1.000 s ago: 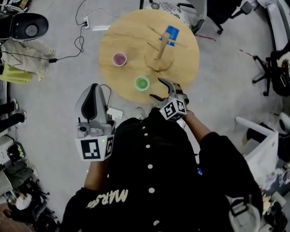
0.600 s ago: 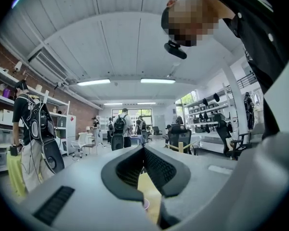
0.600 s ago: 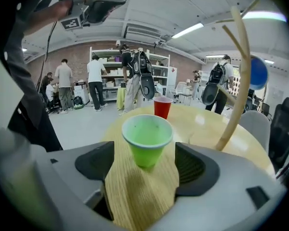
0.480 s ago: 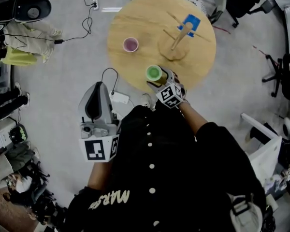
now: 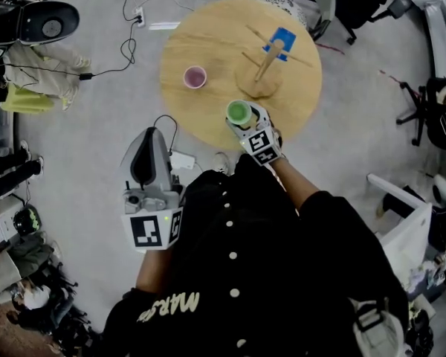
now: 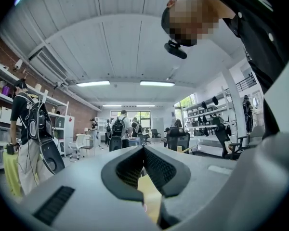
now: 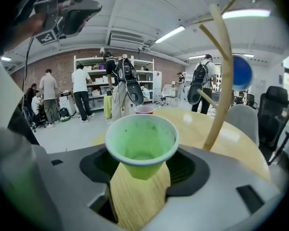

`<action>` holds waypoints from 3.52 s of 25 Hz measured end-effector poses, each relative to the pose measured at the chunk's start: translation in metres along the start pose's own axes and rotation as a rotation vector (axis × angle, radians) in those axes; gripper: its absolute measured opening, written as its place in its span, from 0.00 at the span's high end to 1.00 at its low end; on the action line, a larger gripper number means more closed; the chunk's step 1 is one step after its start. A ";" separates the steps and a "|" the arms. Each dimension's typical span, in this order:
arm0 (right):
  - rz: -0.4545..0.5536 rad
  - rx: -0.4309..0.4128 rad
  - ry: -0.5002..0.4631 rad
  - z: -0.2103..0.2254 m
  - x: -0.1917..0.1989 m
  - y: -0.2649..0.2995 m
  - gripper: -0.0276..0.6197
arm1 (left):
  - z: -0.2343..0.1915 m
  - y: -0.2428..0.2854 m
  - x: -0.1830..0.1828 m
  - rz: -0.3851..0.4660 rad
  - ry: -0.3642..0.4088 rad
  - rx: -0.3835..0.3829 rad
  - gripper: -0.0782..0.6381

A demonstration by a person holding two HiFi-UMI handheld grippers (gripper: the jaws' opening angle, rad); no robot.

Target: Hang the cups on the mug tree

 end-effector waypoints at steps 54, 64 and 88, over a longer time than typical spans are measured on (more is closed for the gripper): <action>-0.259 0.648 -1.022 0.132 -0.154 -0.184 0.43 | 0.005 -0.013 -0.019 0.116 -0.065 0.072 0.90; -0.094 0.548 -0.711 0.119 -0.149 -0.208 0.33 | 0.008 -0.011 -0.018 0.106 -0.063 0.081 0.90; 0.238 0.038 0.055 0.003 -0.075 -0.134 0.33 | 0.006 -0.005 0.003 0.017 -0.063 0.013 0.90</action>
Point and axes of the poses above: the fingertips, and each gripper's own axes: y forward along the fingers, z to its right, x out of its underside, the point moved 2 cm from there along -y, backward along the fingers, and after that the axes turned 12 degrees about -z, right-handed, at the moved point
